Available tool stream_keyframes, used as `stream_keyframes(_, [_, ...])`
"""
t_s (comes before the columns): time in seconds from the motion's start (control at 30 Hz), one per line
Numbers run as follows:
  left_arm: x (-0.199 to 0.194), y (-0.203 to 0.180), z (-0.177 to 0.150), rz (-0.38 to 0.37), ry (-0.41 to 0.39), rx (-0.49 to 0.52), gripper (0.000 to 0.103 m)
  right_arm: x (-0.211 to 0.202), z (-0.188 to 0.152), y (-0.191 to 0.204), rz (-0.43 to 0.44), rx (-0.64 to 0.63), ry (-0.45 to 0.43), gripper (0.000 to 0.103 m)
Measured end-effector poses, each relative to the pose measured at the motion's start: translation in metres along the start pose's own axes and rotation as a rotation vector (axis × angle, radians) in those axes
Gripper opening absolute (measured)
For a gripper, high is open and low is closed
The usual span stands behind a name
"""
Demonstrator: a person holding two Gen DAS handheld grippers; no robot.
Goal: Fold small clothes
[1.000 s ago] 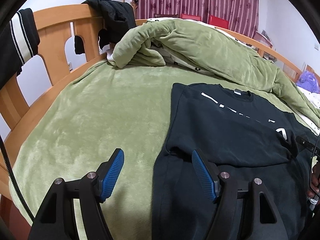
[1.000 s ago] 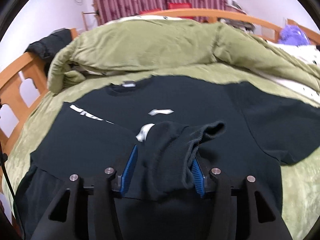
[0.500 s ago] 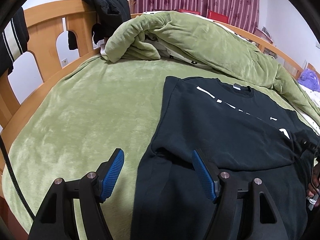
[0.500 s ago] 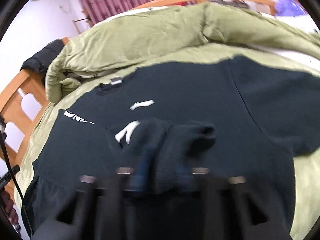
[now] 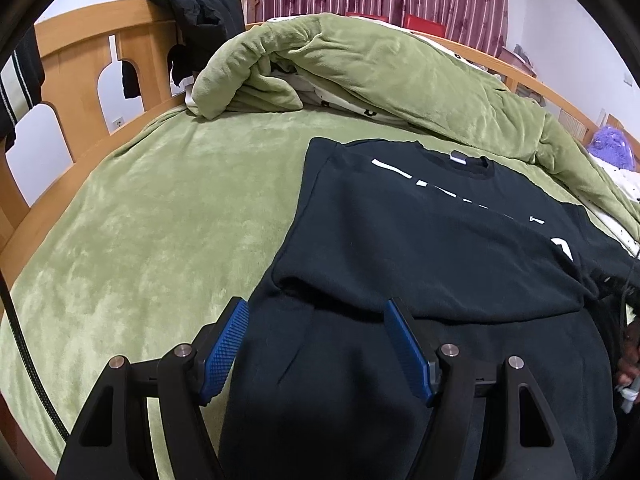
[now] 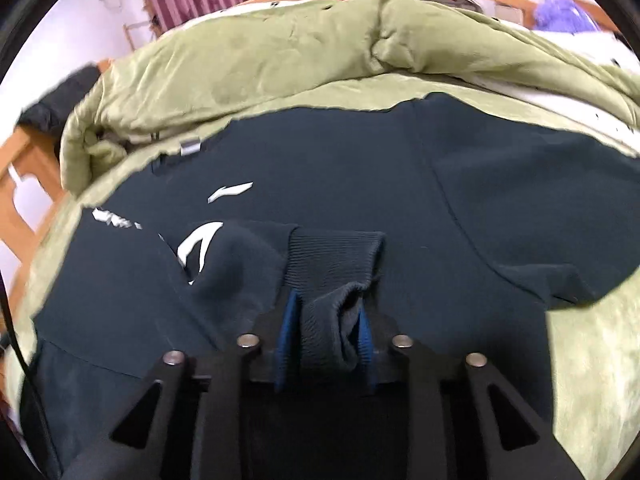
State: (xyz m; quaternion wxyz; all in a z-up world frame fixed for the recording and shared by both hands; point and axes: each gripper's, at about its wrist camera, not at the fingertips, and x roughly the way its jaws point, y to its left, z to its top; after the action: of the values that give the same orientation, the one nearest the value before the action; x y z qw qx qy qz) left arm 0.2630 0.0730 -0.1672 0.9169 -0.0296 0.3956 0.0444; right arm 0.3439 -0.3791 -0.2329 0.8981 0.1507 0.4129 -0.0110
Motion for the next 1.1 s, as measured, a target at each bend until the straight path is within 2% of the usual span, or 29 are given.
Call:
stream_keyframes(0.1, [0.003,0.000,-0.005,0.005,0.000,-0.005,0.069,-0.030,0.018,-0.012,-0.010,-0.002,-0.066,0.041])
stream_keyframes(0.17, [0.005,0.001,-0.008,0.015,0.004,-0.002,0.069,-0.049,0.028,-0.022,-0.040,-0.020,-0.103,0.057])
stream_keyframes(0.2, [0.006,0.002,-0.009,0.023,0.006,0.000,0.069,-0.061,0.033,-0.032,-0.067,-0.035,-0.124,0.059])
stream_keyframes(0.3, [0.009,0.006,-0.013,0.036,0.004,-0.006,0.069,-0.086,0.040,-0.064,-0.138,-0.050,-0.152,0.065])
stream_keyframes(0.43, [0.019,0.011,-0.019,0.043,0.020,-0.016,0.069,-0.107,0.036,-0.131,-0.223,0.000,-0.159,0.079])
stream_keyframes(0.53, [0.029,0.013,-0.023,0.051,0.032,-0.018,0.069,-0.101,0.028,-0.177,-0.260,0.058,-0.125,0.079])
stream_keyframes(0.7, [0.038,0.015,-0.027,0.054,0.047,-0.036,0.069,-0.075,0.018,-0.230,-0.245,0.176,-0.076,0.079])
stream_keyframes(0.9, [0.040,0.011,-0.026,0.066,0.037,-0.024,0.069,-0.041,0.020,-0.256,-0.239,0.247,-0.039,0.079])
stream_keyframes(1.0, [0.042,0.009,-0.027,0.080,0.041,-0.010,0.069,-0.031,0.026,-0.264,-0.248,0.282,-0.054,0.079])
stream_keyframes(1.03, [0.043,0.008,-0.027,0.082,0.044,-0.006,0.069,-0.029,0.028,-0.265,-0.259,0.286,-0.063,0.075])
stream_keyframes(1.1, [0.044,0.008,-0.028,0.086,0.047,-0.005,0.069,-0.023,0.033,-0.264,-0.292,0.275,-0.065,0.057])
